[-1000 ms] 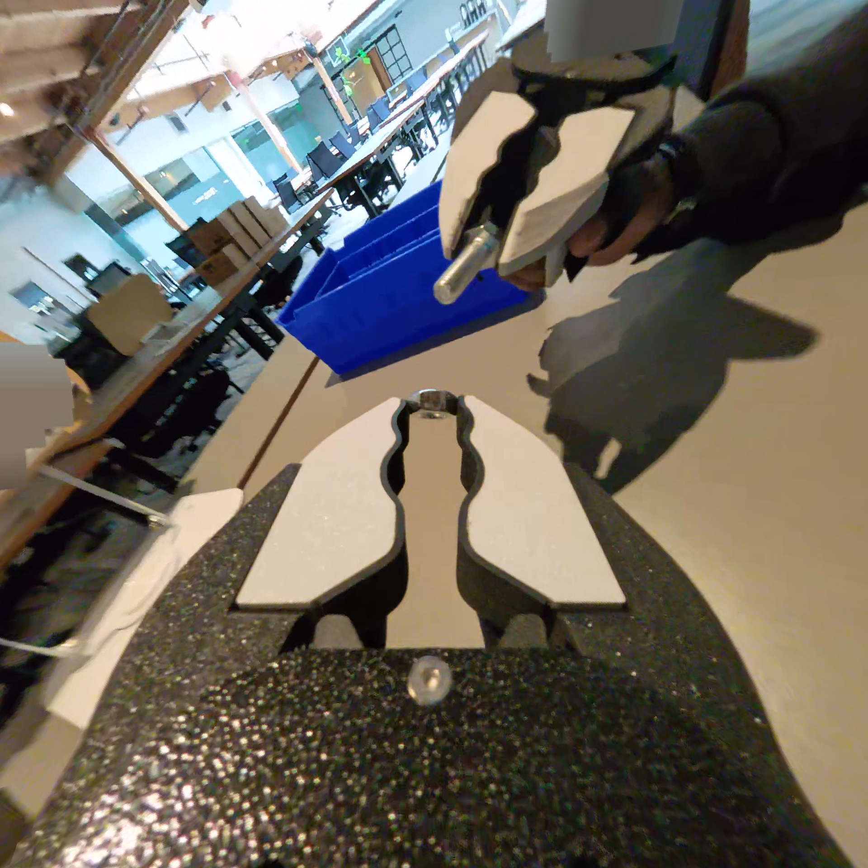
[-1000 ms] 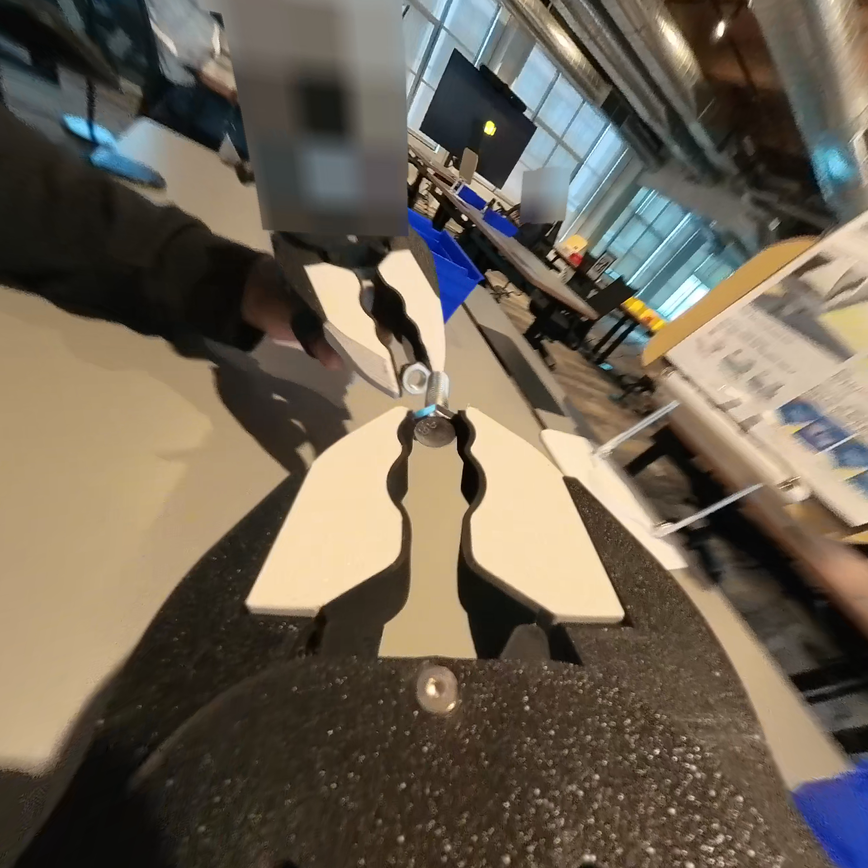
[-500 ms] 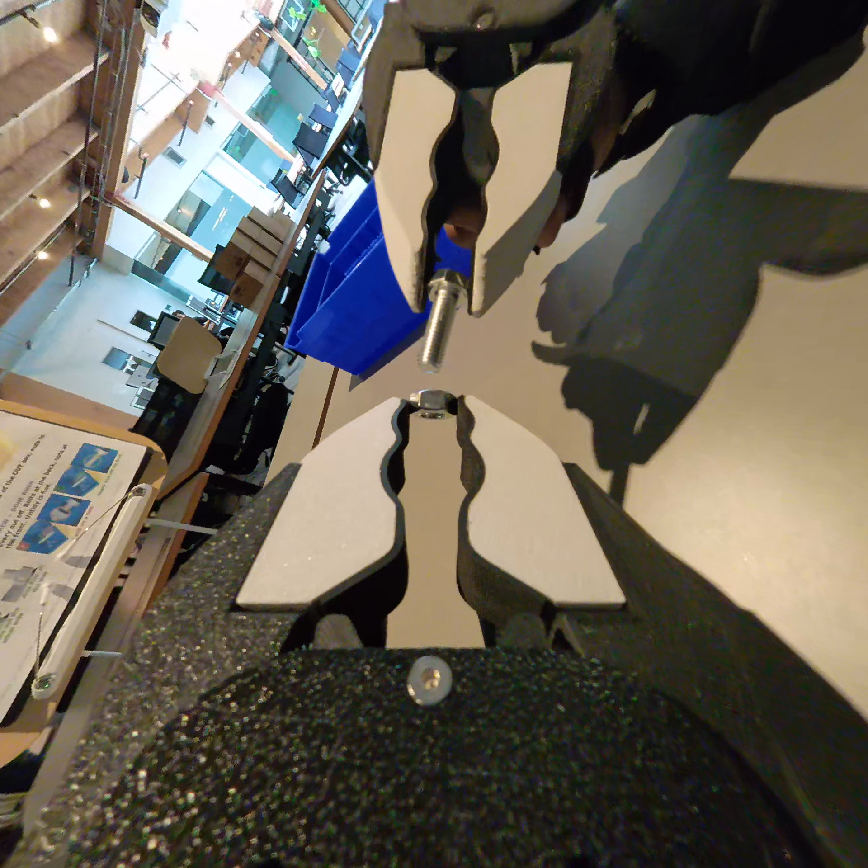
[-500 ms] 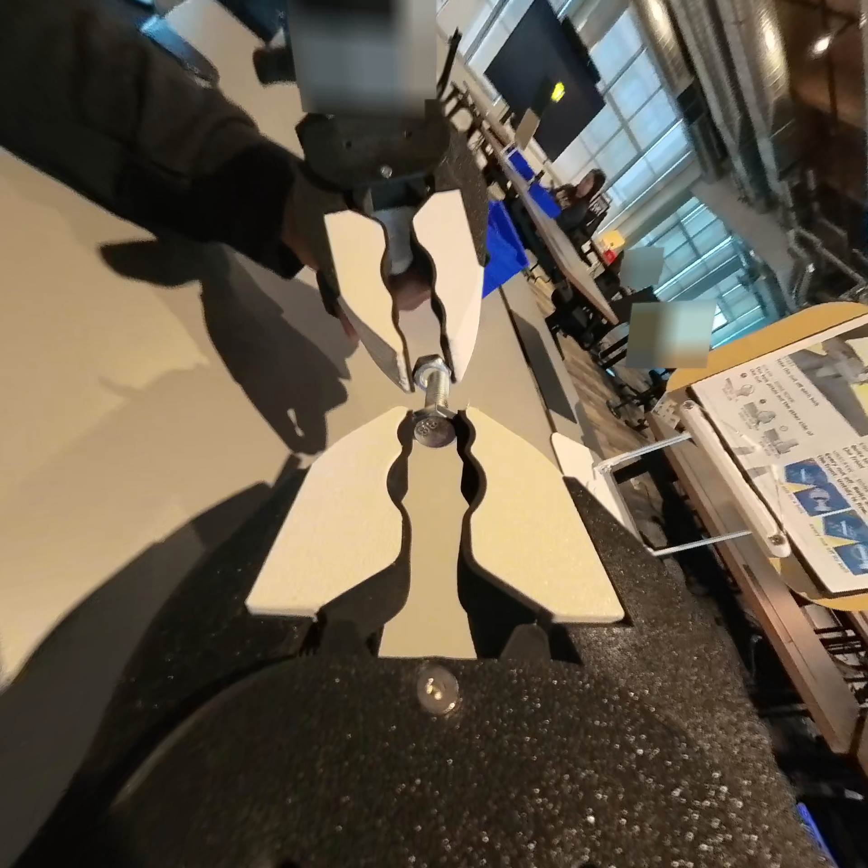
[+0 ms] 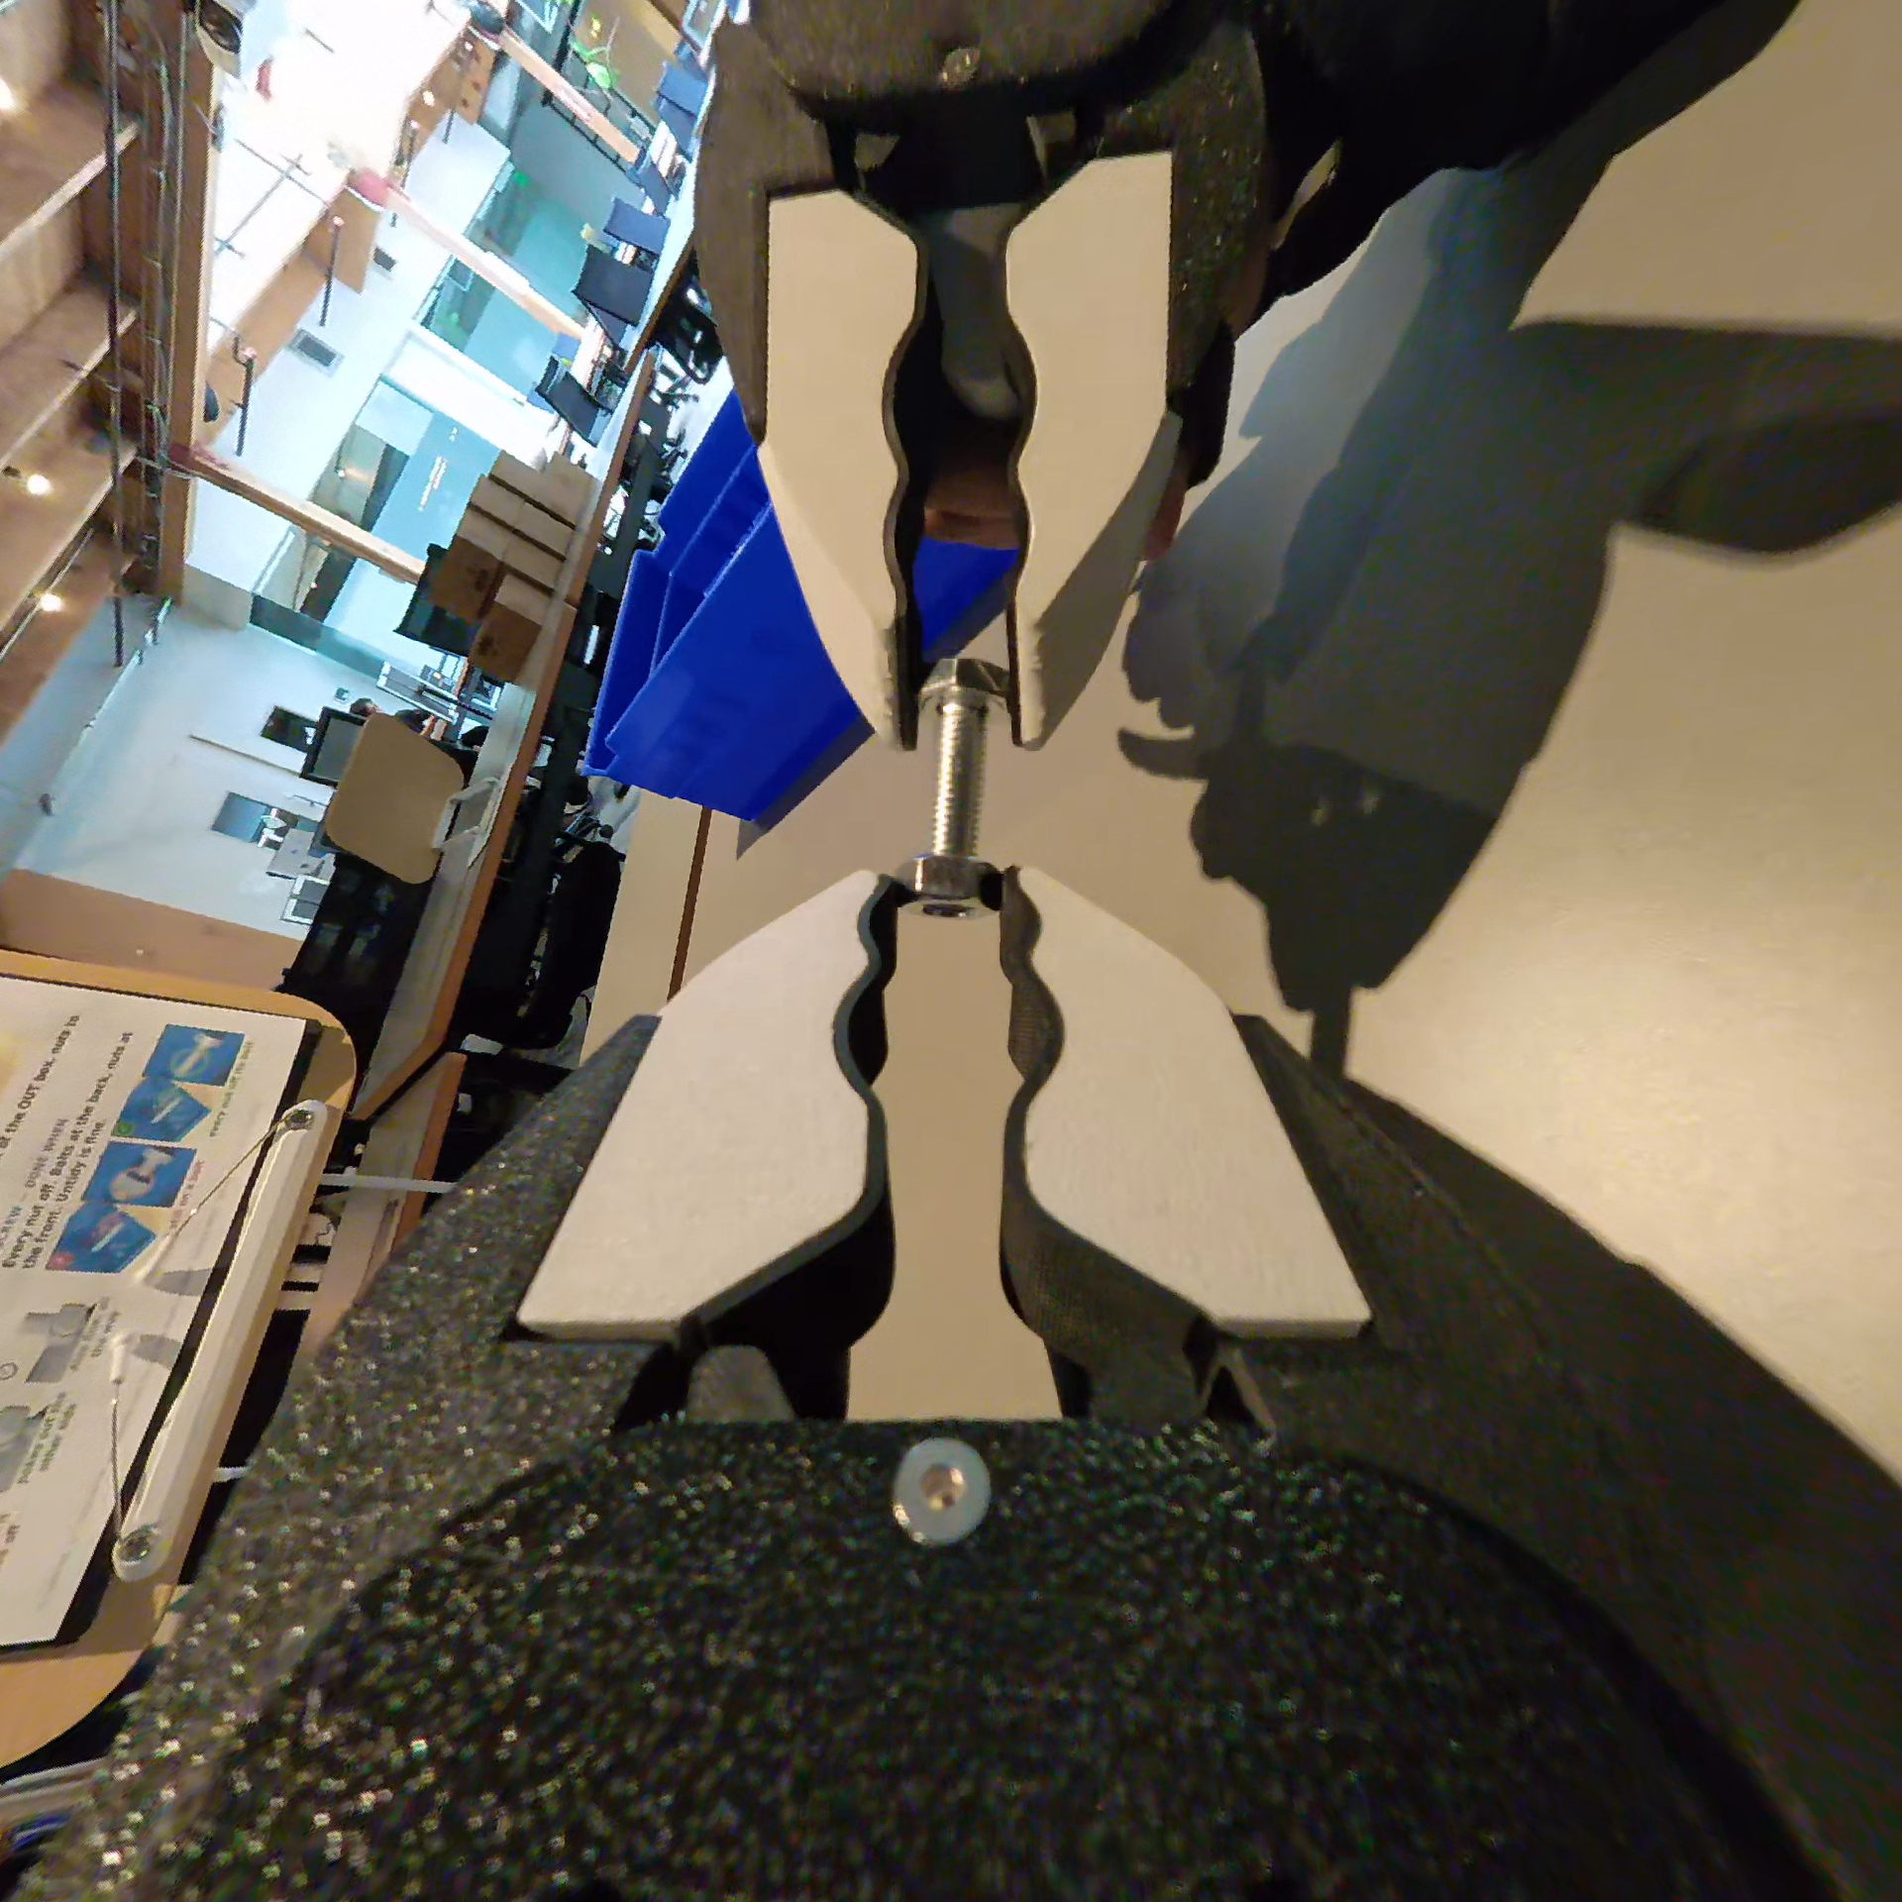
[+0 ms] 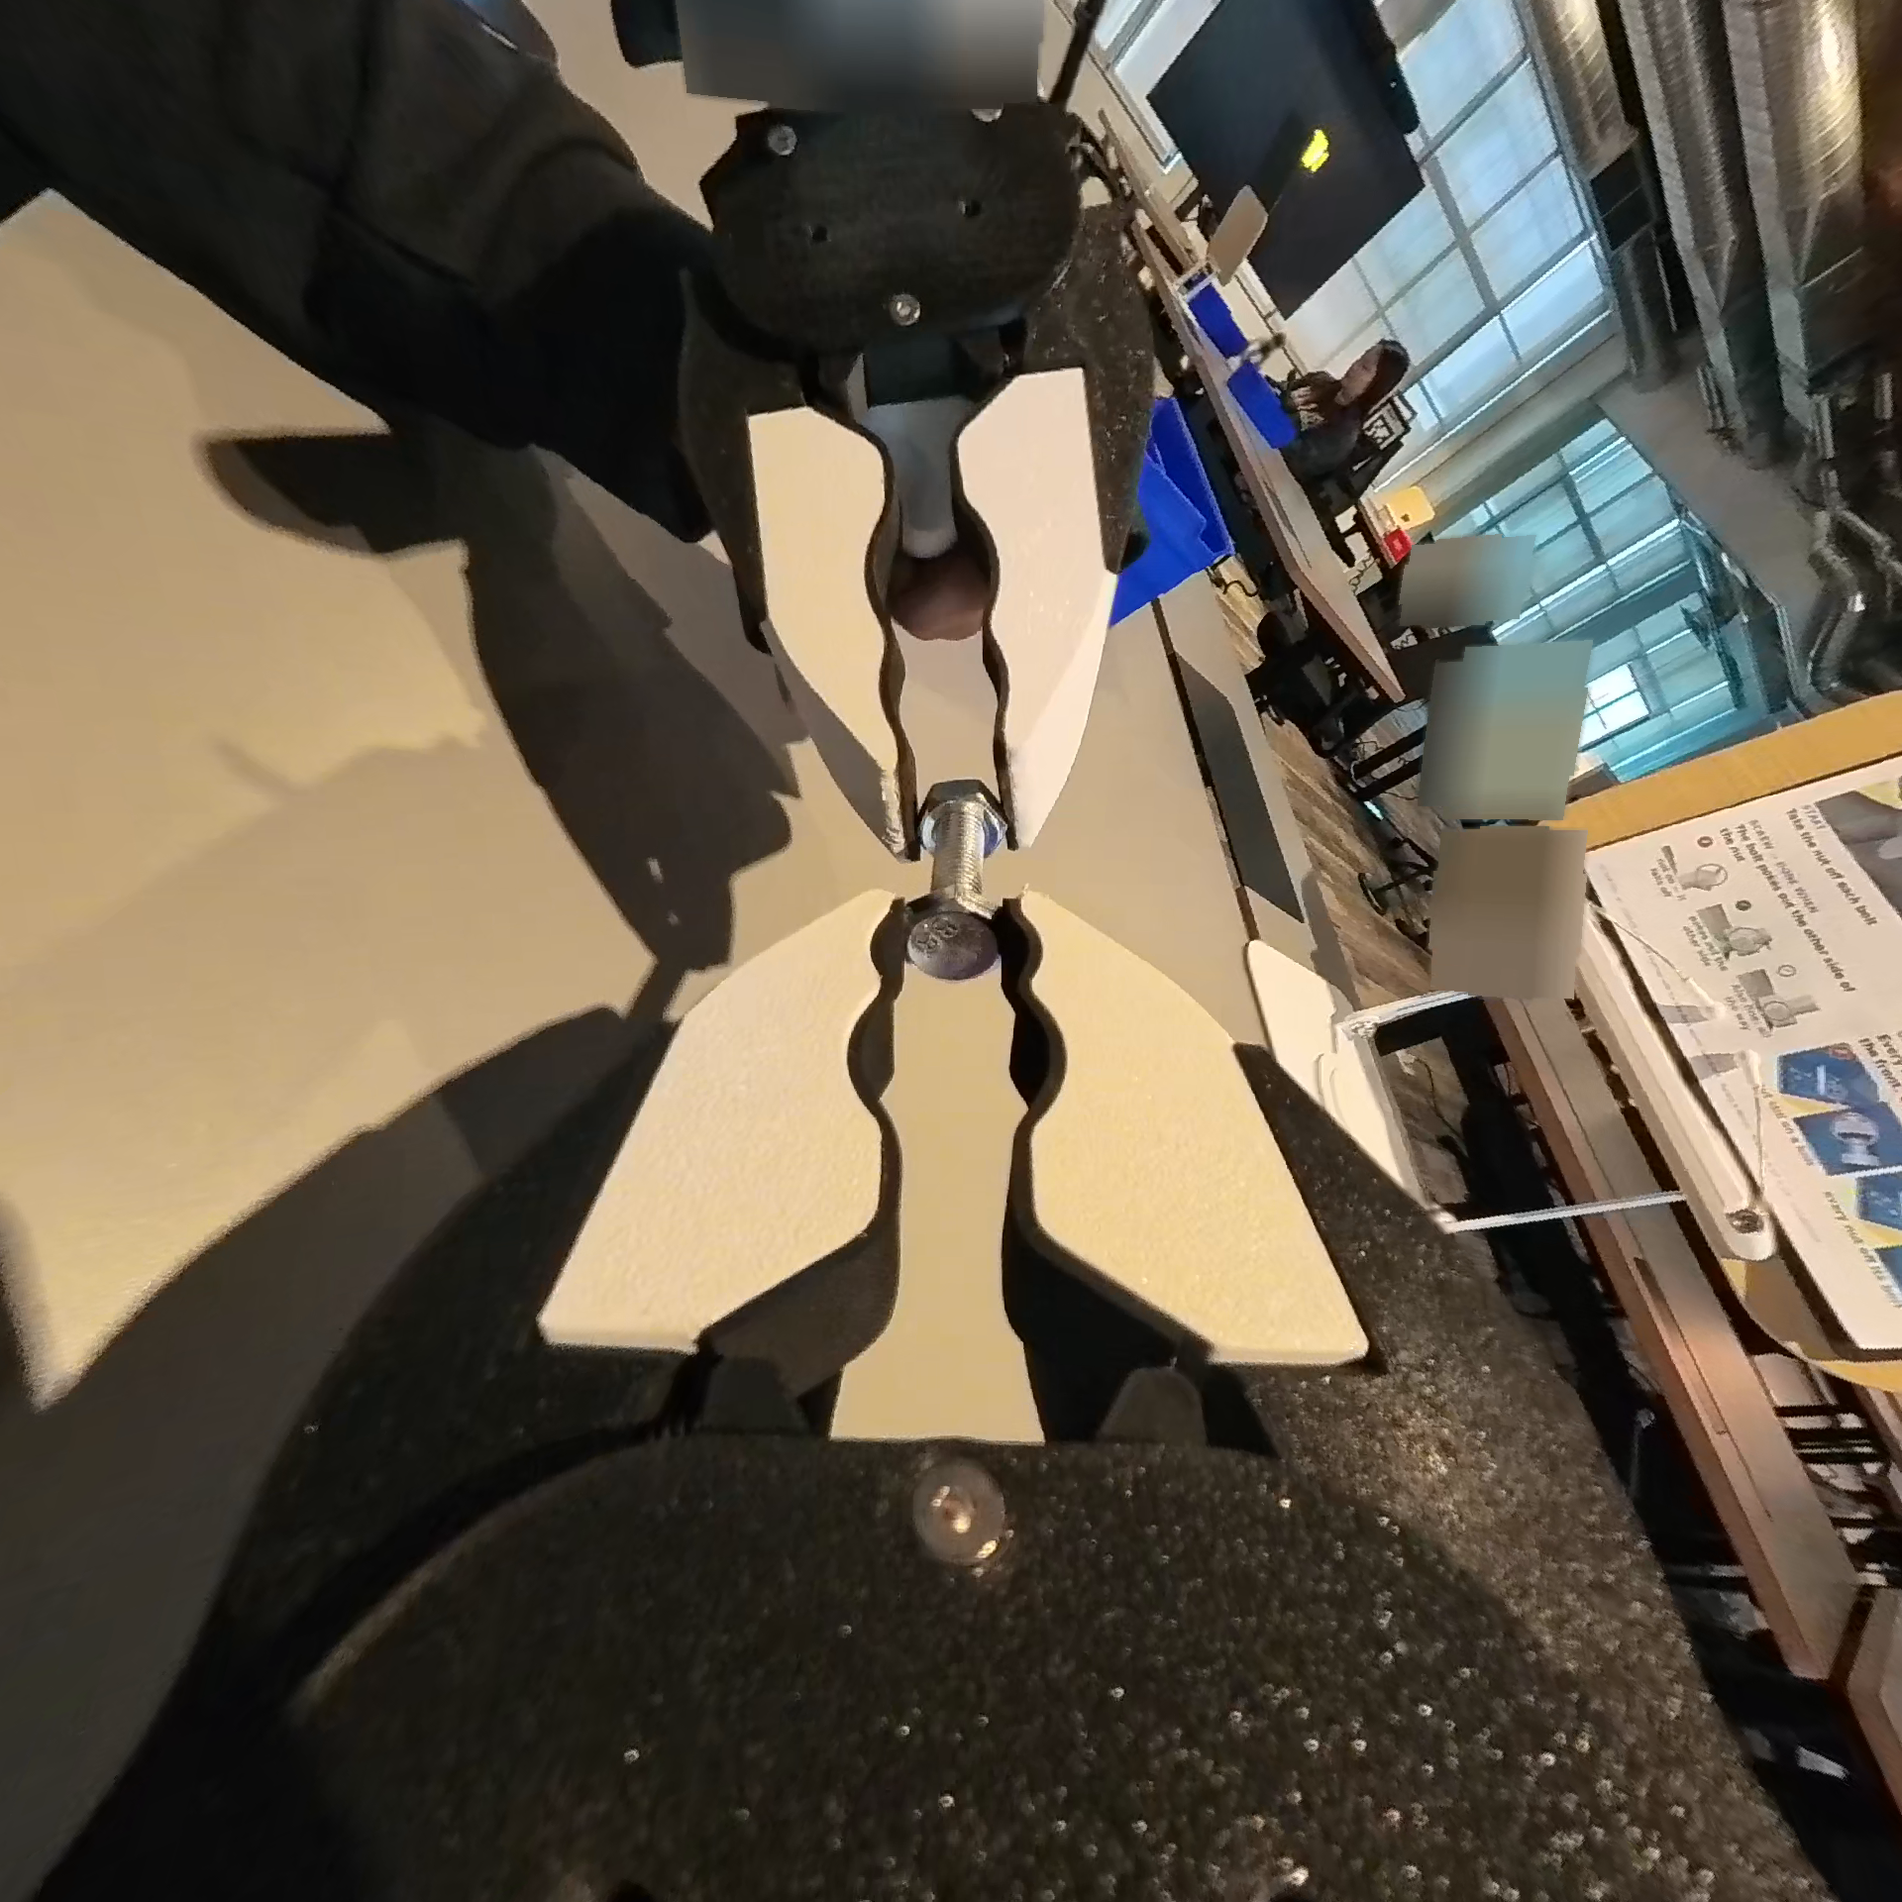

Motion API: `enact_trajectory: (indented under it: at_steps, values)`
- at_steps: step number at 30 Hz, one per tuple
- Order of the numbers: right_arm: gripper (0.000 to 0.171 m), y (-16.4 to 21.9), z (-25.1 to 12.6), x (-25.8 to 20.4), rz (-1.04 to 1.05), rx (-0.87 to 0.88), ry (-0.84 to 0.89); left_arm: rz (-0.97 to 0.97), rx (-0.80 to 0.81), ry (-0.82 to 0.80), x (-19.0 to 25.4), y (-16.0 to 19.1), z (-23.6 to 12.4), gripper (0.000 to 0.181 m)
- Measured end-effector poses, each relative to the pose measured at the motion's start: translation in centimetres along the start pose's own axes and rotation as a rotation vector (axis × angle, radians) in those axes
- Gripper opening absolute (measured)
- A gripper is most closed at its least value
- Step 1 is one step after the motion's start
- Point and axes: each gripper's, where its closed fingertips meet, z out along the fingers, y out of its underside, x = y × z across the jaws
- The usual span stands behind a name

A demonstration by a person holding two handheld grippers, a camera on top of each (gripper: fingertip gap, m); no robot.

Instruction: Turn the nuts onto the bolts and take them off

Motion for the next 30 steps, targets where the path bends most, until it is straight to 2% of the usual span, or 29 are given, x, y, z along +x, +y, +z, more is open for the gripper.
enact_trajectory:
  at_steps: [5, 14, 20, 26, 30]
  values:
    - [0.018, -0.2, 0.1, 0.3, 0.141, 0.044, -0.013, 0.038, -0.012, -0.053, -0.5, -0.1, -0.2, 0.019]
    - [0.017, -0.4, 0.6, 1.1, 0.631, 0.164, -0.11, 0.173, -0.09, -0.18, -1.6, 0.3, -0.6, 0.019]
    - [0.017, -0.5, 0.5, 1.4, 0.898, 0.264, -0.203, 0.376, -0.187, -0.284, -2.2, 0.0, -0.9, 0.019]
    - [0.017, -0.6, 0.4, 1.4, 1.005, 0.322, -0.256, 0.537, -0.236, -0.35, -2.4, -0.3, -1.0, 0.018]
    - [0.018, -0.6, 0.3, 1.5, 1.026, 0.338, -0.257, 0.532, -0.228, -0.356, -2.5, -0.4, -1.0, 0.018]
